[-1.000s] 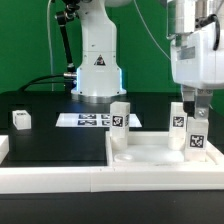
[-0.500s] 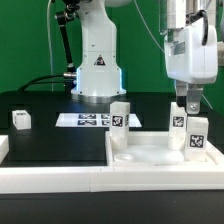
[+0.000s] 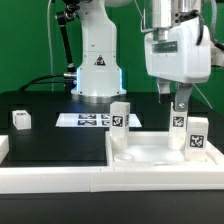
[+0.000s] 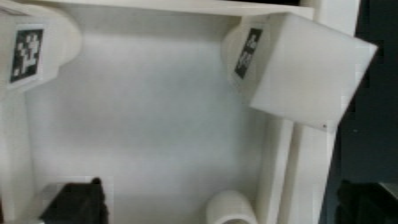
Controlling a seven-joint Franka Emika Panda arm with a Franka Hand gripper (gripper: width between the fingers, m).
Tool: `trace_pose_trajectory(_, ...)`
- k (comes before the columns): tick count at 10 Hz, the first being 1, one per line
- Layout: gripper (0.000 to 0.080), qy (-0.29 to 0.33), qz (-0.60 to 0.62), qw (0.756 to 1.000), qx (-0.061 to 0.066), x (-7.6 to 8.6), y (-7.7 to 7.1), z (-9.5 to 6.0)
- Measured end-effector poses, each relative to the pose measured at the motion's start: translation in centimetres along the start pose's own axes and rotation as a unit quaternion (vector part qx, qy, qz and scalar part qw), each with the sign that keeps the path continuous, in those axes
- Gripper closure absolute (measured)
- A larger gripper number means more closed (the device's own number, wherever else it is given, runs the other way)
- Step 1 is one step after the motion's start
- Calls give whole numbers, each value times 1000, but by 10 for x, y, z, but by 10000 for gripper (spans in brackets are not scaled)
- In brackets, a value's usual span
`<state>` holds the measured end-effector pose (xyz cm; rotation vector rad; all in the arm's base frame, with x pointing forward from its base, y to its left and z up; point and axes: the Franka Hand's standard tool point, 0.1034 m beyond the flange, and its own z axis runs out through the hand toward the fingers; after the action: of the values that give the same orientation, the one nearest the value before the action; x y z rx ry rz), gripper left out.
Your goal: Assemble square table
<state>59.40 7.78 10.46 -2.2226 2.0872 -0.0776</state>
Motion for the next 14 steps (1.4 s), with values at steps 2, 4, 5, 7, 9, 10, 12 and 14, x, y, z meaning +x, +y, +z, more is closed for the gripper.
trace_pose_trajectory(2,151,0,-18,1000,-1,-1,0,1)
trace_pose_trajectory(4,151,1,-107,994,-2,1,0,2)
trace_pose_trajectory(5,151,-1,-199,980,-9,10,3,2)
trace_pose_trajectory(7,151,-1,-388,922,-11,39,3,3)
trace_pose_trajectory(9,151,-5,-471,882,-15,52,1,4)
trace_pose_trajectory(10,151,-5,-507,862,-16,51,2,4)
trace_pose_trajectory(12,151,0,-580,815,-24,57,2,4)
trace_pose_trajectory(14,151,4,-632,774,-31,61,3,4)
